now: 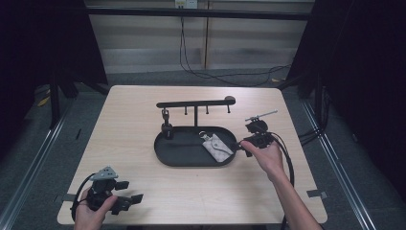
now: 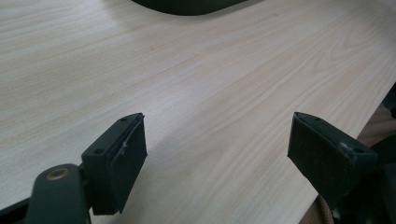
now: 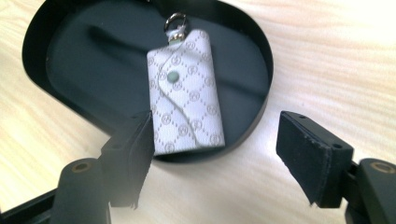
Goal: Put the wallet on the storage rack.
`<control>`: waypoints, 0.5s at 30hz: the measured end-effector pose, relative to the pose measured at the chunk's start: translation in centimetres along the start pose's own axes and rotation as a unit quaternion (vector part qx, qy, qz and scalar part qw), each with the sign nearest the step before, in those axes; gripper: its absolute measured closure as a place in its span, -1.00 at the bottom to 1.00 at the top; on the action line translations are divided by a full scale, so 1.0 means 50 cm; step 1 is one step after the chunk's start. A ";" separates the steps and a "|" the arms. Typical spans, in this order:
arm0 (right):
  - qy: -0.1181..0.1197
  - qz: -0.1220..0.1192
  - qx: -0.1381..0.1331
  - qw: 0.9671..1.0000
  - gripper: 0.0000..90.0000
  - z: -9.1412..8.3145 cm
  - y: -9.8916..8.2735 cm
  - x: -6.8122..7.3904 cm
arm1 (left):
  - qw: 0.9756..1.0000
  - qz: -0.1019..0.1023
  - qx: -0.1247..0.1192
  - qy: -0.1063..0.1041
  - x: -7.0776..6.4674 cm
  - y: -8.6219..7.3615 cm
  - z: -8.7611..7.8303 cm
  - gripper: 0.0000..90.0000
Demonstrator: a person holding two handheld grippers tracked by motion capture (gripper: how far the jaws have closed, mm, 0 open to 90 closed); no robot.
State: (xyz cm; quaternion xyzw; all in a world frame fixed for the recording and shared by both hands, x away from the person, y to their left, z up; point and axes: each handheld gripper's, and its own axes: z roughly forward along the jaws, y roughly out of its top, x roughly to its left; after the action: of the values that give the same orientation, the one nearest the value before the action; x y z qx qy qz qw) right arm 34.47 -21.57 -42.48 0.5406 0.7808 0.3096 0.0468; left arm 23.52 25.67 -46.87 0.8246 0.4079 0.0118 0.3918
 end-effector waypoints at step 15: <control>0.001 0.003 -0.047 0.999 -0.36 -0.036 -0.101 0.000 | 1.000 -0.001 0.000 -0.007 0.001 0.001 -0.005 -0.51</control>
State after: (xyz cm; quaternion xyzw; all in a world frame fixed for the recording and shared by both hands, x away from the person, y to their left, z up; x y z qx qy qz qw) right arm 29.61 -23.47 -43.72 0.5399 0.7635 0.3473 0.0702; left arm 23.52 25.83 -46.69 0.8241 0.4061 0.0058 0.3949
